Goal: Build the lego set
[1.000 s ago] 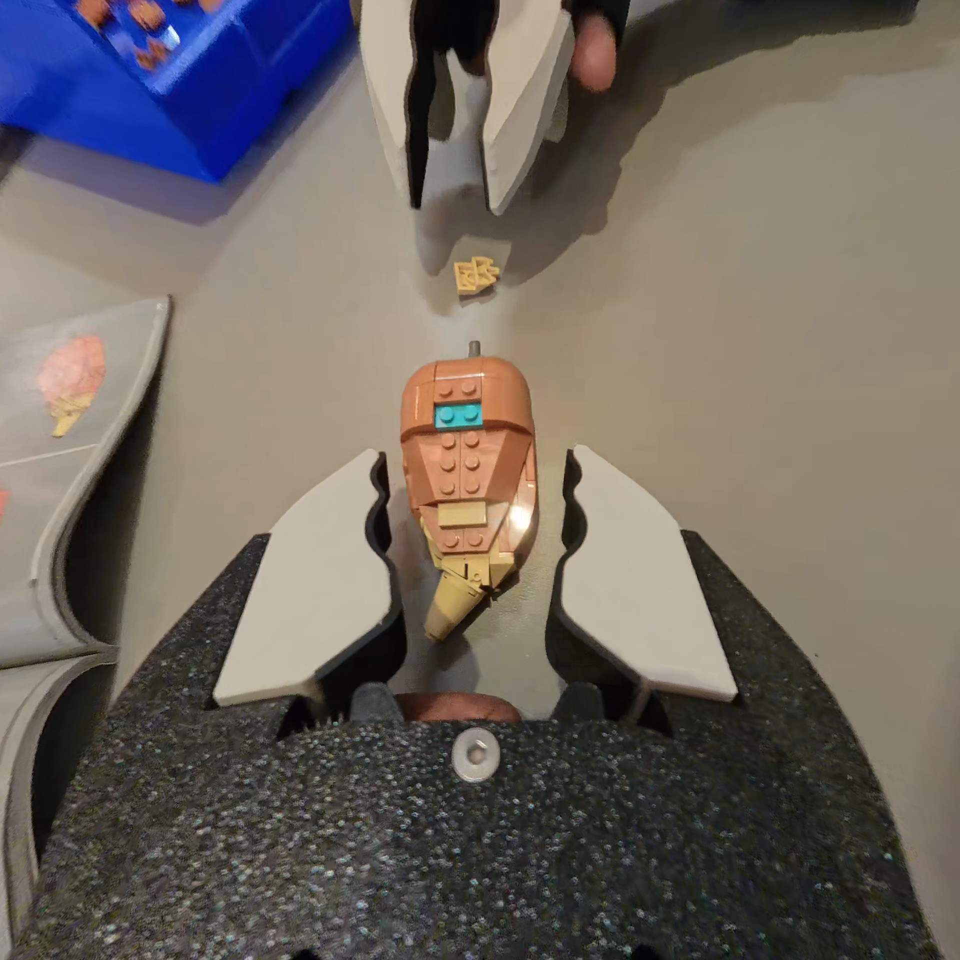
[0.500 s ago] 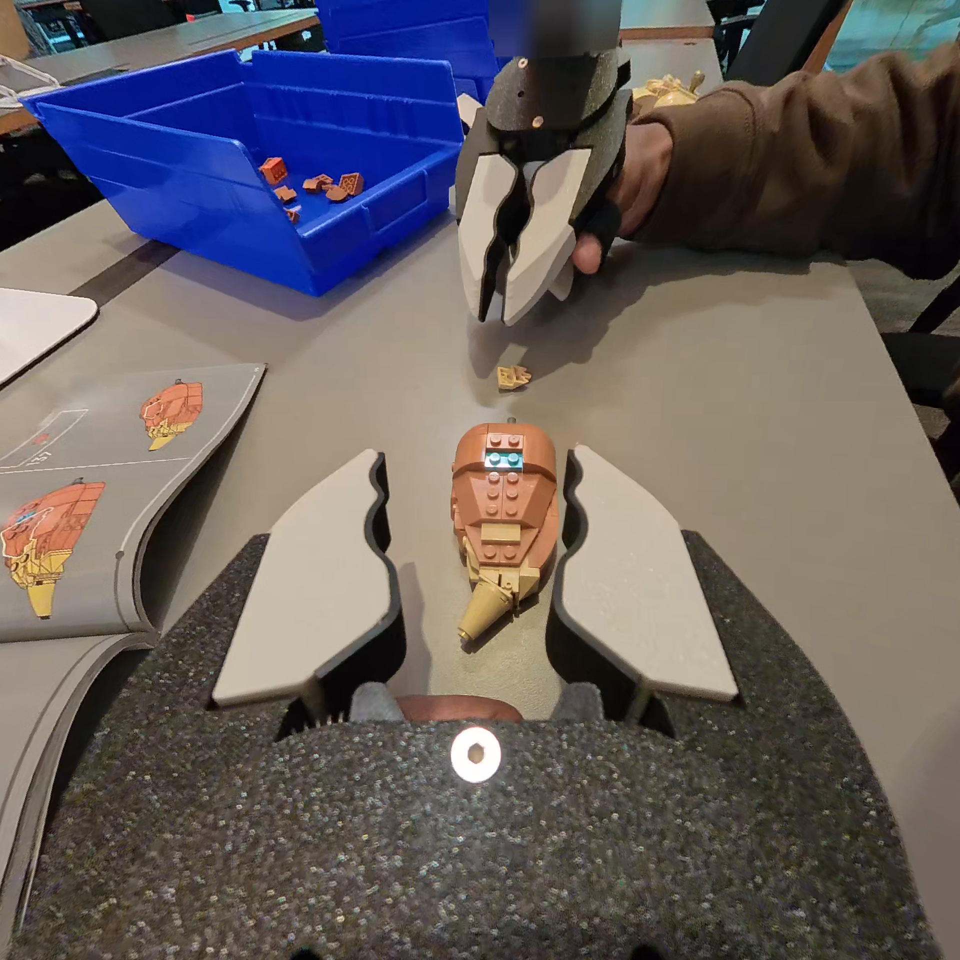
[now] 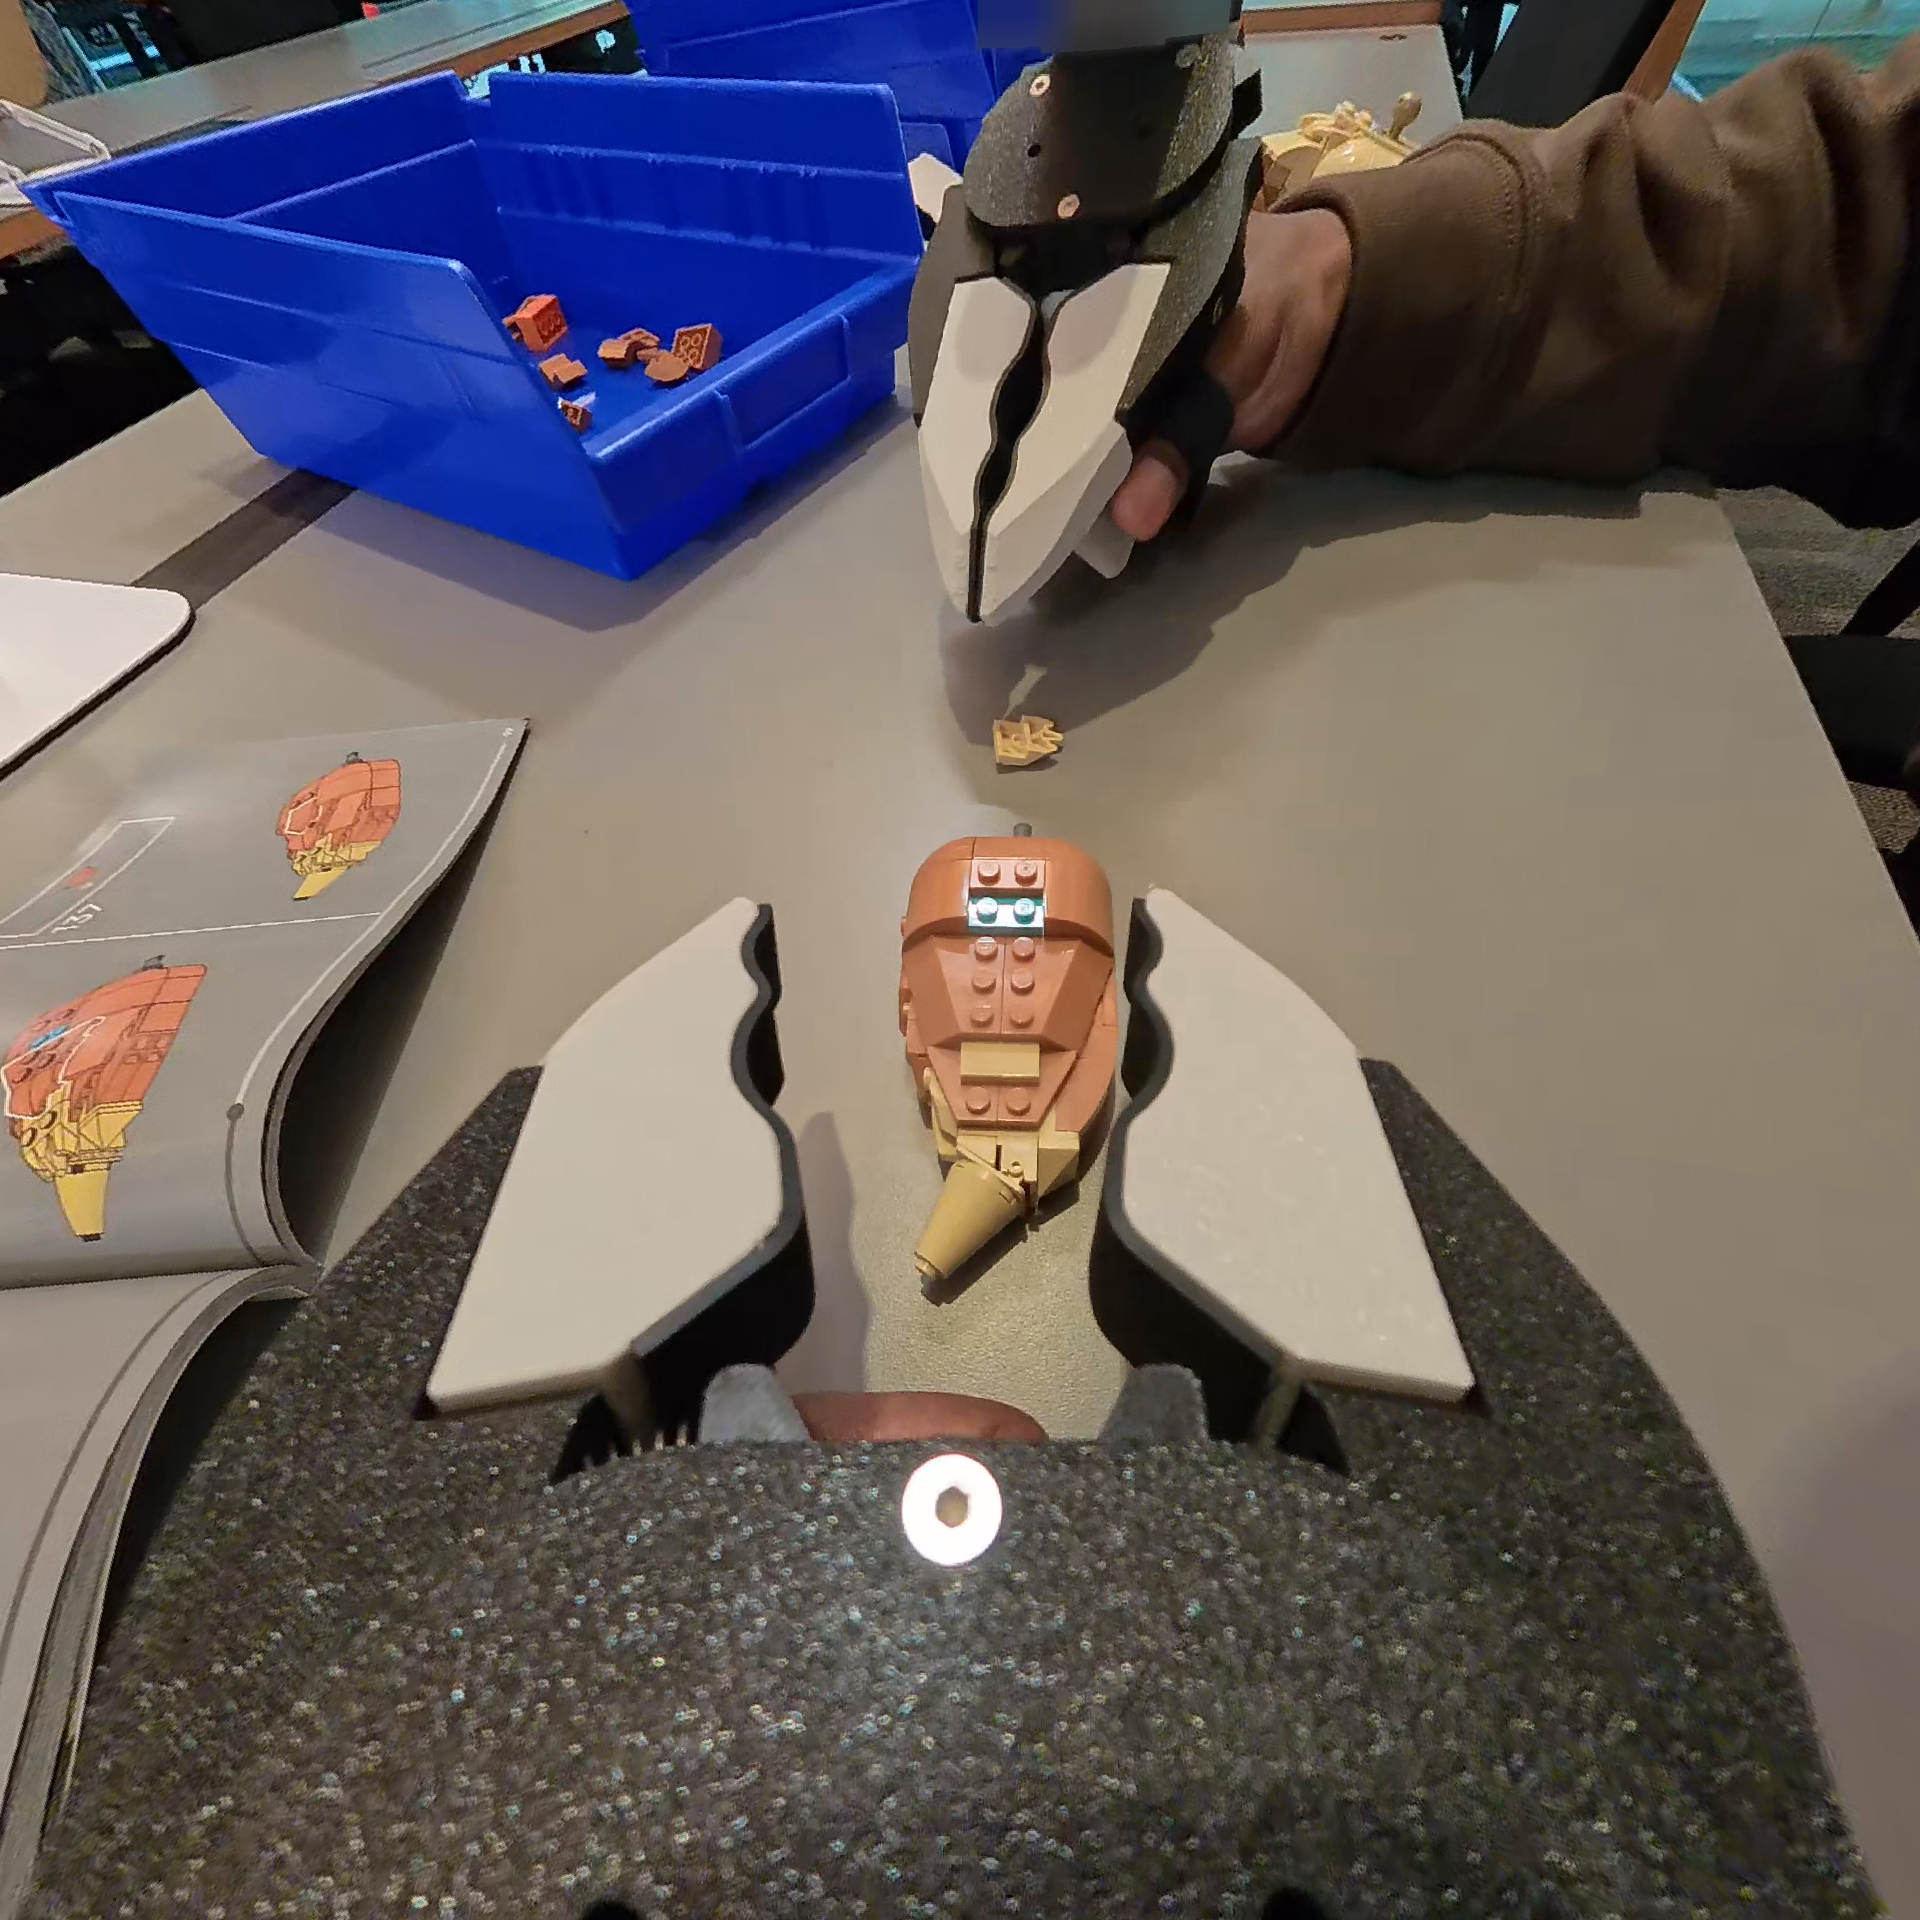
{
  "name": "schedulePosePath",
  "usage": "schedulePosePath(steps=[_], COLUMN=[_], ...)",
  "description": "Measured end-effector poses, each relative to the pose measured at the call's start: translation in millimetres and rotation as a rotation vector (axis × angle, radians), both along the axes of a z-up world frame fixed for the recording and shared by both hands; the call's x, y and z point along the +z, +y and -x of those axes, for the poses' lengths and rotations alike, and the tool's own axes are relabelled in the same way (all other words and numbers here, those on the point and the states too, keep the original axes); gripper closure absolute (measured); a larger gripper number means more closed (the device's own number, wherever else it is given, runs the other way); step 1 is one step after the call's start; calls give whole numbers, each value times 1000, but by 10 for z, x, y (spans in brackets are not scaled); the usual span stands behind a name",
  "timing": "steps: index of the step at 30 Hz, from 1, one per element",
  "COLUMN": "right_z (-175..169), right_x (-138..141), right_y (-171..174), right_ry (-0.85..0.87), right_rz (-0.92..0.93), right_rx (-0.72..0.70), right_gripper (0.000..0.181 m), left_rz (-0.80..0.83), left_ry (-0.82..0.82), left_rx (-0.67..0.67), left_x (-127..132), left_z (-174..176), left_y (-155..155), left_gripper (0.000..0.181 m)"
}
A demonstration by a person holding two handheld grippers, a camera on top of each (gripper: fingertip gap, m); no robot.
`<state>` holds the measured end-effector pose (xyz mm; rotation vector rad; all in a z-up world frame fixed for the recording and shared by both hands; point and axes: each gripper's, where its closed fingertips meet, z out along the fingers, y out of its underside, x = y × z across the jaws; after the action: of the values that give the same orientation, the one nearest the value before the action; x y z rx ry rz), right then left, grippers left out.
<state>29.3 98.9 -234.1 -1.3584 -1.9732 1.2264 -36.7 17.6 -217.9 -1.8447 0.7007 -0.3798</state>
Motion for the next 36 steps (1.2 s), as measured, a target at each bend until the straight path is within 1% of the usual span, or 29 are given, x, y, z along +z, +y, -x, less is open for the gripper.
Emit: schedulePosePath(steps=[7,13,17,19,22,25,32,36], right_z=[-5,-14,-30,-35,-11,9,16,99], right_x=[-9,-41,-157,-241,-352,-356,-342,-171], right_y=[-17,-66,-153,-190,-191,-176,-160,-168], right_ry=[-6,-38,-106,-151,-209,-209,-192,-87], right_rz=[2,16,-40,-86,-154,-161,-187,-153], right_rx=[10,46,94,110,98,75,58,25], right_gripper=[181,166,156,155,154,159,160,160], left_rz=[0,4,5,8,11,7,-1,-4], left_ry=[8,1,11,14,14,14,28,-17], left_rx=[-2,7,10,11,13,14,12,17], left_x=[-7,-4,-14,-20,-22,-19,-22,37], left_z=[-6,12,19,17,20,21,17,31], left_y=[-2,9,9,11,15,14,6,8], left_gripper=[117,117,118,118,118,118,119,119])
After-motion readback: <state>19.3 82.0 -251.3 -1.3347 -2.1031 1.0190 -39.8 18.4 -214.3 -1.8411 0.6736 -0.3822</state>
